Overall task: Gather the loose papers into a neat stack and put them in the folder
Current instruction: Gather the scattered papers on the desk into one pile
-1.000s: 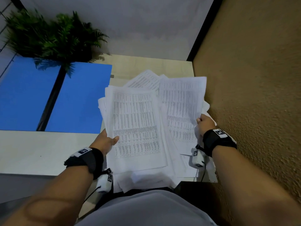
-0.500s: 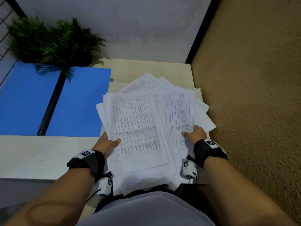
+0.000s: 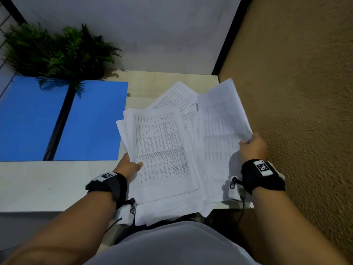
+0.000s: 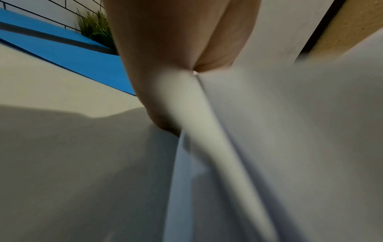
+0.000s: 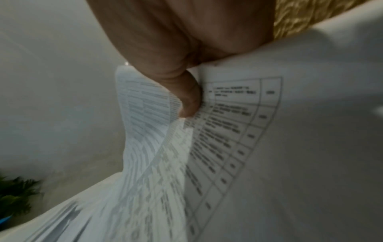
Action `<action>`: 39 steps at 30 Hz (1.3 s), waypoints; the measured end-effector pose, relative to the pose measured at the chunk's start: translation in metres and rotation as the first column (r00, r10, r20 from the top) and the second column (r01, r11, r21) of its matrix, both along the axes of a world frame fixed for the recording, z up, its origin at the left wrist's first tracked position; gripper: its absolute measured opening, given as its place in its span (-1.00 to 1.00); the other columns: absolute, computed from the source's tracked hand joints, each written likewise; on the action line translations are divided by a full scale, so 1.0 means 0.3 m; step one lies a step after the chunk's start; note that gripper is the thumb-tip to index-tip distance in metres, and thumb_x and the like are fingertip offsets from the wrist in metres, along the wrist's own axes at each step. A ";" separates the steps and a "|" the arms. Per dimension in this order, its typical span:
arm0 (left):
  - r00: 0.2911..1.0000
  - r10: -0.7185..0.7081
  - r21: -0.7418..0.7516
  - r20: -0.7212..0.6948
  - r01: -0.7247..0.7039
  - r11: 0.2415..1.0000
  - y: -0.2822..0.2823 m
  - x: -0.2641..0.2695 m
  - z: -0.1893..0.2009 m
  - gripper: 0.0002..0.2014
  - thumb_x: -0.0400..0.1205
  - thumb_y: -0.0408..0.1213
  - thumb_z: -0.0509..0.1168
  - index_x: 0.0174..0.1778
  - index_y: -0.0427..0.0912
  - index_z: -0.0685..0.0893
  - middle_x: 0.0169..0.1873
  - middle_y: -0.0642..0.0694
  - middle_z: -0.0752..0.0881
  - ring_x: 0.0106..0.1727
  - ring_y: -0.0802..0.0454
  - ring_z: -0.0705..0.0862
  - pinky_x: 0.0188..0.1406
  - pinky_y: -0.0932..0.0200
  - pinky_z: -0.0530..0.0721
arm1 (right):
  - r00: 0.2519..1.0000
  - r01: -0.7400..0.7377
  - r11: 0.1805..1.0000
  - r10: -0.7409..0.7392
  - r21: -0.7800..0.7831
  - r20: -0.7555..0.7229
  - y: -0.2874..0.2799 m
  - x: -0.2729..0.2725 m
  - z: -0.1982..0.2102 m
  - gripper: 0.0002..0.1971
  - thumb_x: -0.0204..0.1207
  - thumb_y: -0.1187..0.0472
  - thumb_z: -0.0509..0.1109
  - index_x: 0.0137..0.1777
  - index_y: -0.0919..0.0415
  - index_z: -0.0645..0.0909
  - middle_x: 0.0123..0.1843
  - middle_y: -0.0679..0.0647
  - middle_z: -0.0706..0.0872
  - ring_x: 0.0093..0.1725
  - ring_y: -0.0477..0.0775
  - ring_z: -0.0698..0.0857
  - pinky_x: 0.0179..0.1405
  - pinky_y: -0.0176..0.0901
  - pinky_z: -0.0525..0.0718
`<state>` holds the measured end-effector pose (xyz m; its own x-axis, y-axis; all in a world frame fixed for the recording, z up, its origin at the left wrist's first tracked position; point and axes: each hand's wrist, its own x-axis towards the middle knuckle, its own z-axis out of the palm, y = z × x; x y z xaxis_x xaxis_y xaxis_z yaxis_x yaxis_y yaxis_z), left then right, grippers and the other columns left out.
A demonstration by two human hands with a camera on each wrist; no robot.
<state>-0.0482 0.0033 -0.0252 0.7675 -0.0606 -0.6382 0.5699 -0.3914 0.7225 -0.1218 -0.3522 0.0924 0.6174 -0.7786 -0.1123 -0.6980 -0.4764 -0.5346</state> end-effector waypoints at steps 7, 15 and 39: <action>1.000 -0.011 -0.093 0.028 0.013 0.996 -0.009 -0.019 0.041 -0.52 0.70 -0.48 0.23 0.56 -0.22 0.35 0.36 -0.11 0.59 0.38 -0.15 0.55 0.37 -0.01 0.46 | 0.897 0.141 0.970 -0.041 -0.197 0.439 0.026 -0.024 0.316 -0.78 0.56 0.41 0.20 0.16 0.34 0.56 0.06 0.31 0.75 0.09 0.21 0.73 -0.04 -0.16 0.55; 0.994 -0.087 -0.158 -0.067 0.076 0.985 0.011 -0.014 0.028 -0.39 0.52 -0.22 0.41 0.51 -0.01 0.40 0.44 -0.02 0.60 0.45 -0.09 0.57 0.46 -0.11 0.47 | 0.829 -0.182 0.972 0.071 0.148 0.555 0.169 0.069 0.256 -0.40 0.59 0.37 0.25 0.54 -0.17 0.30 0.32 -0.07 0.61 0.18 -0.06 0.65 0.19 -0.17 0.61; 0.992 -0.122 -0.232 -0.031 0.111 0.966 0.069 0.021 -0.168 -0.26 0.37 -0.11 0.50 0.50 0.18 0.42 0.40 0.04 0.65 0.44 -0.10 0.60 0.46 -0.33 0.49 | 0.973 0.229 0.898 -0.226 0.376 -0.052 0.086 0.117 -0.230 -0.17 0.35 -0.05 0.59 0.53 0.29 0.34 0.44 0.23 0.54 0.44 0.27 0.51 0.44 0.16 0.48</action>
<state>-0.0418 0.0240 -0.0757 0.7177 -0.2963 -0.6301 0.5637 -0.2840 0.7756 -0.0868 -0.3263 0.0234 0.4266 -0.7963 -0.4289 -0.7678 -0.0682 -0.6370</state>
